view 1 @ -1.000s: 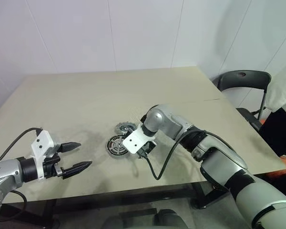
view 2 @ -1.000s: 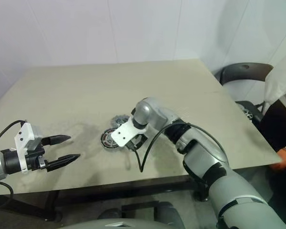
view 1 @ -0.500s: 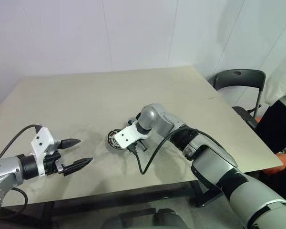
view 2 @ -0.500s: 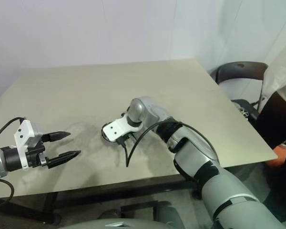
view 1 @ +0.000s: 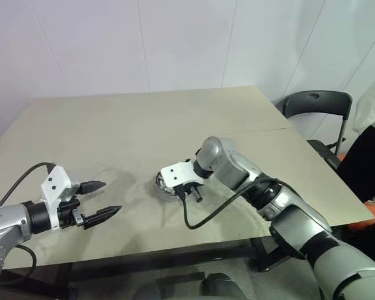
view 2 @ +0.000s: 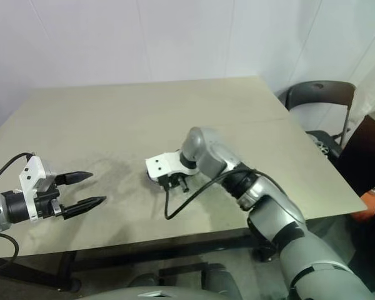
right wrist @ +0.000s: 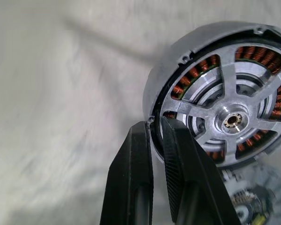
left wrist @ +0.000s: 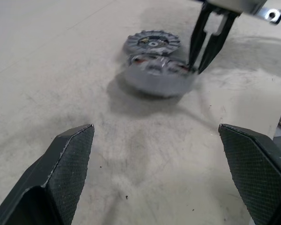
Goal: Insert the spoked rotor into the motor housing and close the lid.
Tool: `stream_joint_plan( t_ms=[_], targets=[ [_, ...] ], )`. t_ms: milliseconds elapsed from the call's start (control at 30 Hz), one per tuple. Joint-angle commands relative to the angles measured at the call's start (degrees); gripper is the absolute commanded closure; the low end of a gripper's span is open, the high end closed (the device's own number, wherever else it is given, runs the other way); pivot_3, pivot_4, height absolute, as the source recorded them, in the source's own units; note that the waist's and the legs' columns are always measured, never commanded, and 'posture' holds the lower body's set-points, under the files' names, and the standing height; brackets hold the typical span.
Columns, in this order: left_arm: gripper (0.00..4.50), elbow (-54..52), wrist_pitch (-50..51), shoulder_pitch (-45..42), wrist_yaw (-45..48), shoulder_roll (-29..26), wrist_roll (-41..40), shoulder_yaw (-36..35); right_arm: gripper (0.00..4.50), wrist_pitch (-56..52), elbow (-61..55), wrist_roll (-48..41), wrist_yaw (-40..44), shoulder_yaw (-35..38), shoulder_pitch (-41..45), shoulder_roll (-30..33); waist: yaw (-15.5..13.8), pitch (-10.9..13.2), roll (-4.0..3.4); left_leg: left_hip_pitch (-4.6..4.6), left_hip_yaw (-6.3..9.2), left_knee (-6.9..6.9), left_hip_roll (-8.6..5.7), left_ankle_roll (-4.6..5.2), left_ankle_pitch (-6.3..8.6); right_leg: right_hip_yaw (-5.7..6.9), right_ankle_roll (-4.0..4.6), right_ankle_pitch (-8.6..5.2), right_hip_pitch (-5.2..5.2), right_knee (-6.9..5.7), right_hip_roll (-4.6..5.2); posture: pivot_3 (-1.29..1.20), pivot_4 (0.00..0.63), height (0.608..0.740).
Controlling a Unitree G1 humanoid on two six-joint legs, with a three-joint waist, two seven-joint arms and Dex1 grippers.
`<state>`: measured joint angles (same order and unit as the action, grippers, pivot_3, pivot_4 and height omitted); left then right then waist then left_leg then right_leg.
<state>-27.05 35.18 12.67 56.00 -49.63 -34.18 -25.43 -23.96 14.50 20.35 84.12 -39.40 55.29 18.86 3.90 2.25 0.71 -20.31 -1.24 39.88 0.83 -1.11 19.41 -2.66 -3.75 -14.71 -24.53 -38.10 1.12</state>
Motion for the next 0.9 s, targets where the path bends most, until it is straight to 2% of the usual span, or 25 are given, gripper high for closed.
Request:
stream_joint_plan(
  t_ms=[33,167,433,633,867,900],
  targets=[
    [0.00,0.0,-1.1,-1.0,0.1,-1.2,0.5,-0.2,4.44,-3.9,-6.0,-2.0,1.3,2.6,0.1,2.1,0.0,0.0,0.00,0.00,0.00,0.00,0.01,0.00,0.00,0.00,0.00,0.00,0.00,0.00,-0.01,0.00,0.000,0.740],
    [0.00,0.8,-1.7,-1.6,0.0,-1.5,1.3,0.7,4.44,-9.1,-9.3,-3.8,1.5,2.0,-1.6,2.5,0.1,0.0,-0.01,0.02,-0.01,-0.01,0.04,0.00,0.00,0.00,0.00,0.00,0.00,0.00,-0.13,0.00,0.000,0.740],
    [0.00,1.3,-1.4,-2.3,-0.7,-1.8,2.1,1.5,4.44,-16.5,-7.3,-4.9,-5.9,1.5,-1.6,-3.8,0.1,0.0,-0.02,0.01,-0.02,-0.01,0.06,0.00,0.00,-0.01,0.00,0.00,-0.01,0.00,-0.18,0.00,0.000,0.740],
    [0.00,1.3,-1.4,-1.9,-0.8,-1.8,2.5,1.4,2.44,-16.0,-9.1,-6.8,-6.0,1.6,-1.2,-2.1,0.0,0.0,0.03,0.00,-0.02,-0.01,0.03,0.00,0.00,-0.01,0.00,0.00,0.00,0.02,-0.11,0.00,0.000,0.740],
    [0.00,1.6,-1.6,-2.7,-1.1,-1.2,2.2,2.0,0.17,-30.2,-11.7,-16.6,-7.2,13.5,-0.2,0.6,0.0,0.0,0.00,0.02,0.00,-0.01,0.06,0.00,0.00,-0.01,0.00,0.00,0.00,0.01,-0.10,0.00,0.000,0.740],
    [0.00,1.7,-1.7,-2.7,-1.0,-1.1,2.2,2.1,0.07,-32.7,-11.6,-17.9,-7.8,15.1,-0.4,1.4,0.0,0.0,0.02,0.02,-0.01,-0.01,0.06,0.00,0.00,-0.01,0.00,0.00,0.01,0.01,-0.09,0.00,0.000,0.740]
  ],
)
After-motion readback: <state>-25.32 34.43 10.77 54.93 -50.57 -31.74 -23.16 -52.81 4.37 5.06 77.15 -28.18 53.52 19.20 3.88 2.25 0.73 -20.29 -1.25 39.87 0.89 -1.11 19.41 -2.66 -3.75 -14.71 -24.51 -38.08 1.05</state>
